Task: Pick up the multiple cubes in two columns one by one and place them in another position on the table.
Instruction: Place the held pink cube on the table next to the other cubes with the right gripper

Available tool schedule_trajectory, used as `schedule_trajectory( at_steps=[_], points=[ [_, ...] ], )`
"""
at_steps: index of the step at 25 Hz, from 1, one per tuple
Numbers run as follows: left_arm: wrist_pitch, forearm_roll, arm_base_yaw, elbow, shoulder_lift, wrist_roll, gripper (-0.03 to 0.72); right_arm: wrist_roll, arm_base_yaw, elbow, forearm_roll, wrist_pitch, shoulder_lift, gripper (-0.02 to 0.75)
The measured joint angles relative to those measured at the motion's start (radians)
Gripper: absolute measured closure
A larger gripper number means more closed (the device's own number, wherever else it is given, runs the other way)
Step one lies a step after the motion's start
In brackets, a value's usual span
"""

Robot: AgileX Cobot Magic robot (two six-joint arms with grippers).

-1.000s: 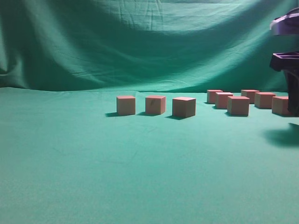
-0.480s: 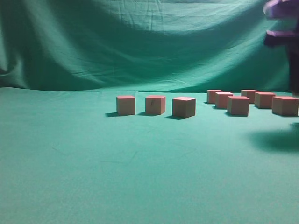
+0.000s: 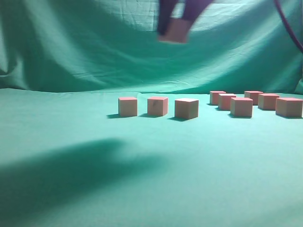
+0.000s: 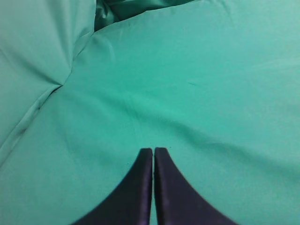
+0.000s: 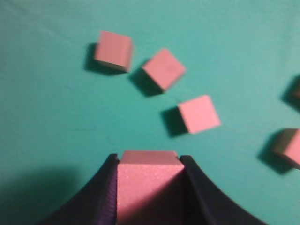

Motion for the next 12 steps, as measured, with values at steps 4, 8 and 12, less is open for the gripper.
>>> schedule_trajectory(
  at_steps=[4, 8, 12],
  points=[
    [0.000, 0.000, 0.000, 0.000, 0.000, 0.000, 0.688, 0.093, 0.129, -0.115, 0.009, 0.000, 0.115, 0.481],
    [0.000, 0.000, 0.000, 0.000, 0.000, 0.000, 0.688, 0.277, 0.173, -0.226, 0.009, 0.009, 0.246, 0.481],
    [0.000, 0.000, 0.000, 0.000, 0.000, 0.000, 0.688, 0.390, 0.174, -0.320, 0.007, 0.023, 0.354, 0.481]
  ],
)
